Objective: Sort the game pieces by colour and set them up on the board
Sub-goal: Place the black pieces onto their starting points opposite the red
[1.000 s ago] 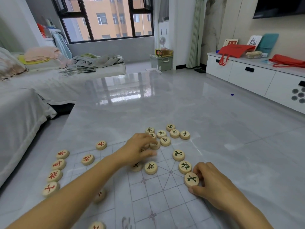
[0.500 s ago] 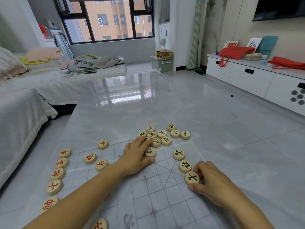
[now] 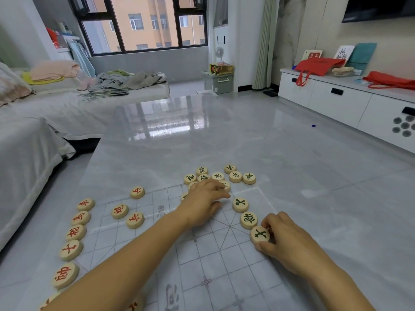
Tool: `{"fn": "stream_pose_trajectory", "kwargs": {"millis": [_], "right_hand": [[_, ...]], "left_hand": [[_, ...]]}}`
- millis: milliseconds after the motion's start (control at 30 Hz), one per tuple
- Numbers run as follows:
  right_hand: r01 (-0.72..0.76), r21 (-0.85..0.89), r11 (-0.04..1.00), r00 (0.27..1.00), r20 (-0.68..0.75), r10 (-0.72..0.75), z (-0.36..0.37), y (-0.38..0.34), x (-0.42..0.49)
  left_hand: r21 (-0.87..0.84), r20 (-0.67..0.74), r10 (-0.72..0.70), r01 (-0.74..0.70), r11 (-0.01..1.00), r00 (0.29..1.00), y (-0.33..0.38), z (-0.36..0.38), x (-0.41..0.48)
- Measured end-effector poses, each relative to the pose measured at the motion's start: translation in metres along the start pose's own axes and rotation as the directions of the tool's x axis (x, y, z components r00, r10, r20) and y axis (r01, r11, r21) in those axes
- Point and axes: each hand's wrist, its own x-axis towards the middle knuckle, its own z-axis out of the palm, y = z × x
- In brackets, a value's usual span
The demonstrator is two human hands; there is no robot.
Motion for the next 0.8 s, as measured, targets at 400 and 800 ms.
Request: {"fn": "stream_pose_trajectory", "kwargs": {"millis": [400,800], "right_hand": [[0.004,-0.005,1.000,1.000,-0.019,-0.004,0.002,0.001,0.001],[0.012,-0.009,1.000,1.000,-0.010,-0.012,0.002,0.001,0.002]], "left_hand": [[0.090,0.069,0.052,-0.058,0.994,0.996,0.011,0.002,-0.006],[0.102,0.095,0.032,-0.041,0.994,0.995,0.009,0.005,-0.006]]}}
